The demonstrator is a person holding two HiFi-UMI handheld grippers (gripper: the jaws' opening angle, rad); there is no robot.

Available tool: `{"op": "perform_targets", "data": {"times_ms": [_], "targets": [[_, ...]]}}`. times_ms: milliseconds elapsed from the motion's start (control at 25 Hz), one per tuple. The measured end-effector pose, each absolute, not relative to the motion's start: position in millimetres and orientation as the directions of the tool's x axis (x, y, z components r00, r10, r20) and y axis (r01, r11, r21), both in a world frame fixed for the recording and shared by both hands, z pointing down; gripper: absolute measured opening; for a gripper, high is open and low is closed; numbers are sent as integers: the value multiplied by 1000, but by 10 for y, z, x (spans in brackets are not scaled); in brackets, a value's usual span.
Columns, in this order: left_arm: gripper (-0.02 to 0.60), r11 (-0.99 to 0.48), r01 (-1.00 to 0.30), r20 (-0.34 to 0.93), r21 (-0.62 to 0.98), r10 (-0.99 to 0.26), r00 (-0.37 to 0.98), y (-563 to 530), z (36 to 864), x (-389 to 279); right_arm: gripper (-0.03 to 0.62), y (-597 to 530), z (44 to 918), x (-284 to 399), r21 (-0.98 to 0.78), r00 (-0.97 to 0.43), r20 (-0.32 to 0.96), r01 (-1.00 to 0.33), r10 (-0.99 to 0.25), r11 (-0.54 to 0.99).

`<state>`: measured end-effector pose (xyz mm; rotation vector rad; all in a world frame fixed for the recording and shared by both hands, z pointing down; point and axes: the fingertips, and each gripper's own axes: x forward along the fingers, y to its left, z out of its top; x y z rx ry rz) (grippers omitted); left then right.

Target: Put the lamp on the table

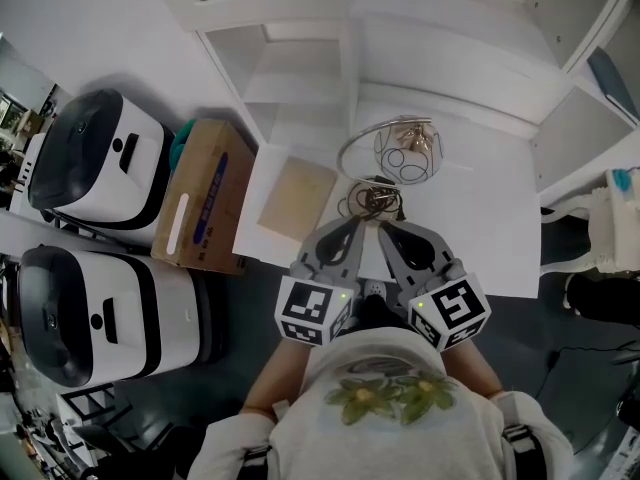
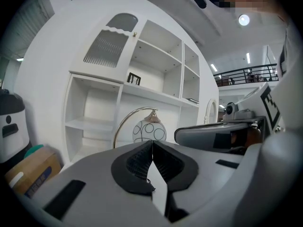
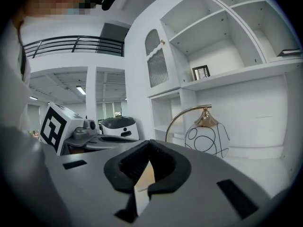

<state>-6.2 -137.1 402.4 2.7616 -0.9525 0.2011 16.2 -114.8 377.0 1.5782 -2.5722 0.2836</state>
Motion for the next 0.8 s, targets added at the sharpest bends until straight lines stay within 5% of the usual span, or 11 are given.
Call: {"op": "perform_targets", "data": {"times_ms": [800], "targets": [[31,-747,-645,218,162,-611,762,-962,4118,-199,31,-757,3818,27,-91,-487,192,-873,-852,479]]}}
